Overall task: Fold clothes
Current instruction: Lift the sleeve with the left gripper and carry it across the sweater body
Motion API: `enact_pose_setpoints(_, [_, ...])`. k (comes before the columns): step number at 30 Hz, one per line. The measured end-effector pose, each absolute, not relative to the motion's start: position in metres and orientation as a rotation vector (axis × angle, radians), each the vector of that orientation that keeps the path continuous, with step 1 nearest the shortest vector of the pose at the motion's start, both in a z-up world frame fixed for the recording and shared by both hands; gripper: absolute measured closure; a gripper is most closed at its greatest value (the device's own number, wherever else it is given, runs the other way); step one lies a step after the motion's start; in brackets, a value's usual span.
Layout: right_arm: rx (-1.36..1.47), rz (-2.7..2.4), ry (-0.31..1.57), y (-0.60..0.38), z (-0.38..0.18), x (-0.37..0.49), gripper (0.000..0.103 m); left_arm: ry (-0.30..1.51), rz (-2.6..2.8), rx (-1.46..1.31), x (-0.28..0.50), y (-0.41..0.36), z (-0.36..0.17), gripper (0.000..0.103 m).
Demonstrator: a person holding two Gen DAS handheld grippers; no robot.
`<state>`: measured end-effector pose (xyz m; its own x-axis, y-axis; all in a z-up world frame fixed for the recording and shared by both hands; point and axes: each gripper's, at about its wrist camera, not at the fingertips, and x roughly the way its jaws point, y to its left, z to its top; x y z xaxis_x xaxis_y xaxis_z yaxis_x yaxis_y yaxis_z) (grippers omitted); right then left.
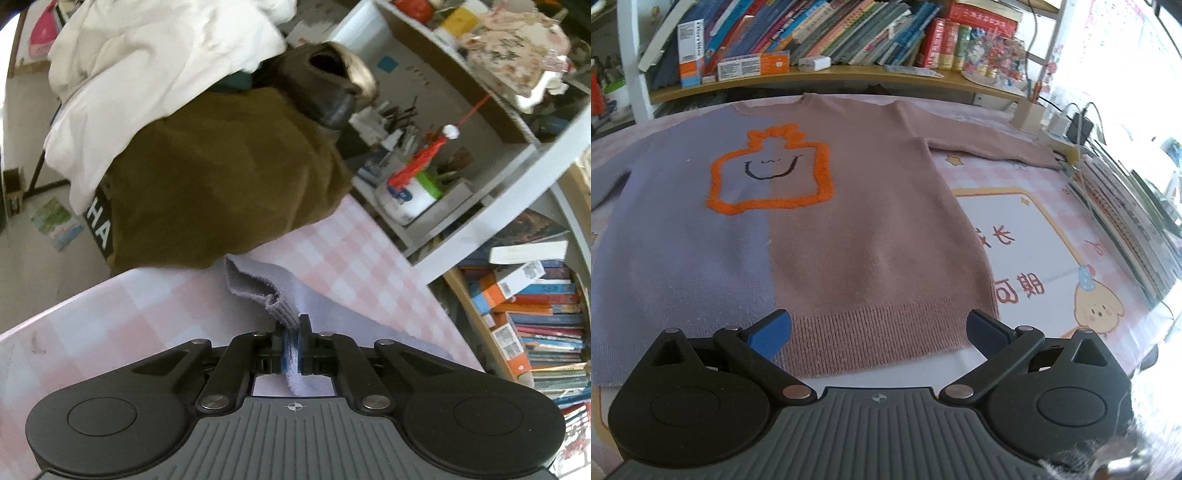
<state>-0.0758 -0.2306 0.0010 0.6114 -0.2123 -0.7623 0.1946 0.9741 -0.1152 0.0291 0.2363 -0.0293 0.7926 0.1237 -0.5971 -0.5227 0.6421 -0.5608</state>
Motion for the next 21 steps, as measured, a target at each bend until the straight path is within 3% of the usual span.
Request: enact_pose_setpoints(21, [-0.056,0.151,0.815,-0.320,0.009,-0.036,0.001,0.346,0.359,-0.629,0.041,0.093,0.059,0.100])
